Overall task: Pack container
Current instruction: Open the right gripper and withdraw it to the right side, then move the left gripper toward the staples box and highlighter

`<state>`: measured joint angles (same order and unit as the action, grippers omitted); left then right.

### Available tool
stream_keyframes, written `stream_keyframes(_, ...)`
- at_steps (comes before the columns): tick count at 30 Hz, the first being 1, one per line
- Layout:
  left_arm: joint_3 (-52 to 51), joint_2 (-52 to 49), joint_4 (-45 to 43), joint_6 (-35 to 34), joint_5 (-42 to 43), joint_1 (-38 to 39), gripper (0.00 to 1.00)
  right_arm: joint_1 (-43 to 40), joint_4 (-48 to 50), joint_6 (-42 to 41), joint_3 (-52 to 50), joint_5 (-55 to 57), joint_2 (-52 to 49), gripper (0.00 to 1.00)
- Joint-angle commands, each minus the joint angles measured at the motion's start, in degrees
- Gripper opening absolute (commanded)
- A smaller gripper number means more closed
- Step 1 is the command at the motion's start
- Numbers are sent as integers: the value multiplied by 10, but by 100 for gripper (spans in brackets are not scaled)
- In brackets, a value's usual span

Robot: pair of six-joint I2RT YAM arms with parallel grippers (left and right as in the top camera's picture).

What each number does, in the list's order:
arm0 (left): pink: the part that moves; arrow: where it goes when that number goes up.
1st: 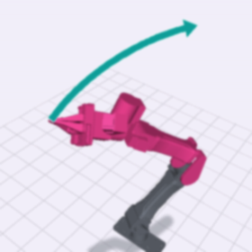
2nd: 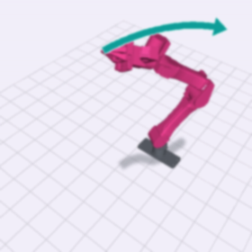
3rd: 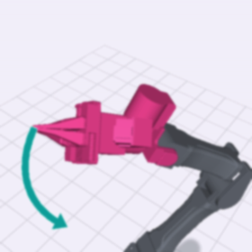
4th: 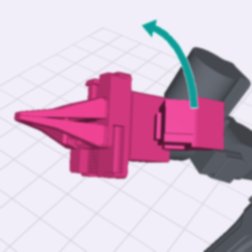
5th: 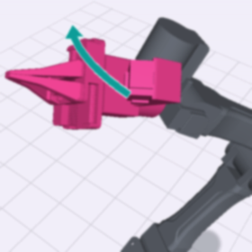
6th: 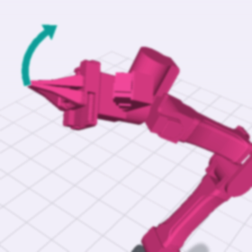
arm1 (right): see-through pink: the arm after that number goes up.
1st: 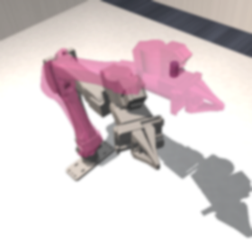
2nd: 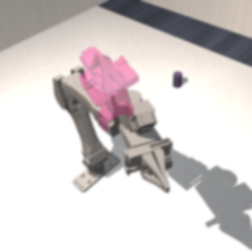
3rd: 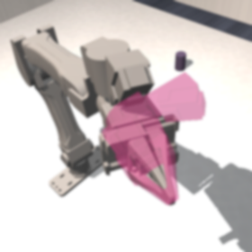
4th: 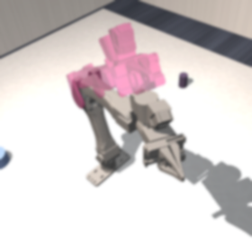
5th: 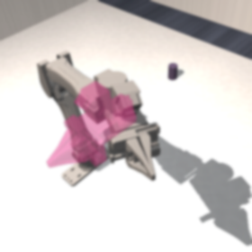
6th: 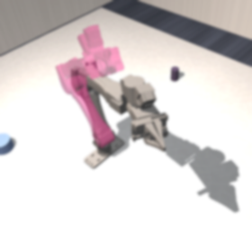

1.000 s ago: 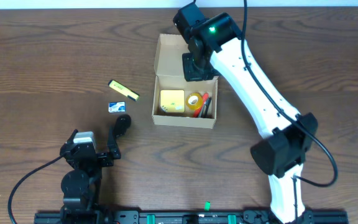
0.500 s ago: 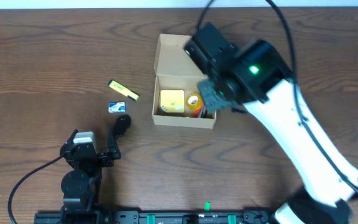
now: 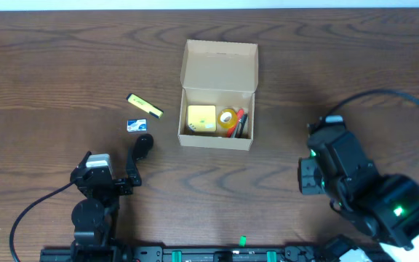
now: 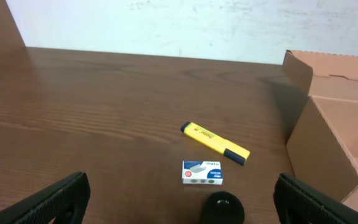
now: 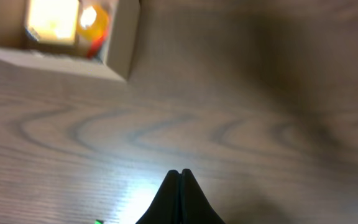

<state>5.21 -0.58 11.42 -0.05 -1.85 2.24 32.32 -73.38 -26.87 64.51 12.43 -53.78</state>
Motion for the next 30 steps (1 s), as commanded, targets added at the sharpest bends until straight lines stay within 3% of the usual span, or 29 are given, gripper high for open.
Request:
stream_keyframes(1, -17, 3, 4, -3, 0, -3, 95, -22, 27, -8, -76, -65, 15, 1)
stream_keyframes(10, -17, 3, 4, -3, 0, -3, 95, -24, 180, 104, -114, -64, 6, 1)
stream_keyframes(20, -17, 3, 4, -3, 0, -3, 96, -24, 185, 176, -114, -155, 6, 1)
stream_keyframes(21, -17, 3, 4, -3, 0, -3, 95, -24, 186, 176, -114, -155, 6, 6)
stream_keyframes(24, -17, 3, 4, -3, 0, -3, 95, -24, 185, 176, -114, -155, 6, 57)
stream_keyframes(25, -17, 3, 4, -4, 0, -3, 95, -24, 185, 175, -114, -155, 6, 99)
stream_keyframes(30, -17, 3, 4, -3, 0, -3, 95, -24, 186, 175, -114, -155, 6, 99)
